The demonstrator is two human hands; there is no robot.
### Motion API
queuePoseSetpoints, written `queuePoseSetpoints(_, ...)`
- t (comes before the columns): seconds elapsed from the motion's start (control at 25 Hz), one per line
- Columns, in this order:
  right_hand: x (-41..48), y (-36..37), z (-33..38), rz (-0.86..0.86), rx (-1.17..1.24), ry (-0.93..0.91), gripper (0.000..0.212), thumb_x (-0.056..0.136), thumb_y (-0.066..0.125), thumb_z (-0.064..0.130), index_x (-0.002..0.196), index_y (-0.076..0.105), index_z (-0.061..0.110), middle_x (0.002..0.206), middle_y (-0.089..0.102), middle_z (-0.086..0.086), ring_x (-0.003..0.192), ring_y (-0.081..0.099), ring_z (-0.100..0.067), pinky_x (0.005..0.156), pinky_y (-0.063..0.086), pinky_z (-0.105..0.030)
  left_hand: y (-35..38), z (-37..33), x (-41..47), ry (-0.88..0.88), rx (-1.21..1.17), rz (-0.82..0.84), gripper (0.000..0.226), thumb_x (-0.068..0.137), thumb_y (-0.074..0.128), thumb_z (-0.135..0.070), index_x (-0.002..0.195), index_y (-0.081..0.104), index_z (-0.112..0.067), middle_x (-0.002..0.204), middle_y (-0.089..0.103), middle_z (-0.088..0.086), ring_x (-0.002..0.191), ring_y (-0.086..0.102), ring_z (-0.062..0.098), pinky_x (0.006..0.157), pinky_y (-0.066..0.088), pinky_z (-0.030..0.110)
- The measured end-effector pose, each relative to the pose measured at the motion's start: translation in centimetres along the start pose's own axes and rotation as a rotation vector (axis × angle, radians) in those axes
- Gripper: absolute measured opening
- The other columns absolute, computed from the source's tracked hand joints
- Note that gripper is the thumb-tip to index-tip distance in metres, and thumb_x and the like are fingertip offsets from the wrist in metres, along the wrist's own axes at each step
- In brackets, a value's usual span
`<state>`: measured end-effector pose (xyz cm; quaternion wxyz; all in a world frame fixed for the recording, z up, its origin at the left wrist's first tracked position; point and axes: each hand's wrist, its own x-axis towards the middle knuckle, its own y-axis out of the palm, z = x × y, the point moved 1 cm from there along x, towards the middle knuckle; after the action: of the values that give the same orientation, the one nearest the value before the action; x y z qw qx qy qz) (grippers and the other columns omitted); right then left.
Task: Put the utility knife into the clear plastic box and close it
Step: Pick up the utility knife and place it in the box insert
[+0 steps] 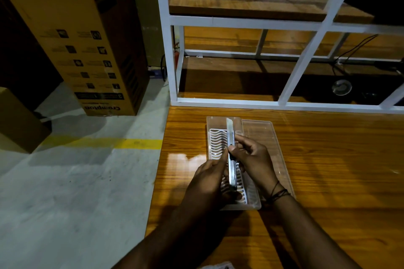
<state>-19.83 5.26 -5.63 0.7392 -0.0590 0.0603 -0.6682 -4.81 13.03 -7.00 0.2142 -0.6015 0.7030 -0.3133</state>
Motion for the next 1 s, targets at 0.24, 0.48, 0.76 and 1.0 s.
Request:
queuePoseSetpoints(0.24,-1.0,-0.1,0.6,0.059,-0.005,-0.034,0.048,0.089,0.072,0.007,0.135,0.061,0.016,0.096,0.074,0.002,0.083,0.071,-0.007,0.078,0.056,-0.028,0.1,0.1,-0.3,0.032,-0.011,-0.047,0.119,0.072,0.087,-0.041,0.163,0.013,-0.023,0.123,0.060,0.003,0.114,0.052,0.021,0.094,0.039,0.027)
queuePoseSetpoints(0.48,-1.5,-0.1,1.2,0.125,0.011,-0.048,0.054,0.089,0.067,-0.003,0.138,0.056,0.016,0.095,0.072,-0.002,0.071,0.069,-0.004,0.063,0.052,-0.015,0.4,0.6,-0.3,0.051,-0.027,-0.074,0.119,0.070,0.086,-0.045,0.163,0.014,-0.023,0.125,0.062,0.002,0.115,0.054,0.021,0.098,0.042,0.030)
queuePoseSetpoints(0.76,-1.8,-0.2,1.5,0.174,-0.072,-0.085,0.063,0.087,0.068,-0.004,0.133,0.053,0.036,0.108,0.072,-0.005,0.070,0.064,-0.005,0.071,0.055,-0.023,0.7,1.0,-0.1,0.033,-0.014,-0.066,0.123,0.067,0.082,-0.049,0.159,0.001,-0.037,0.117,0.061,-0.003,0.108,0.055,0.020,0.093,0.047,0.033)
queuePoseSetpoints(1.0,-2.2,-0.2,1.3,0.189,-0.131,-0.092,0.068,0.085,0.069,-0.005,0.138,0.049,0.033,0.099,0.068,0.008,0.062,0.054,0.000,0.066,0.050,-0.017,0.9,1.4,-0.2,0.069,-0.016,-0.105,0.118,0.072,0.085,-0.039,0.162,0.009,-0.029,0.121,0.064,-0.002,0.112,0.057,0.020,0.095,0.050,0.039)
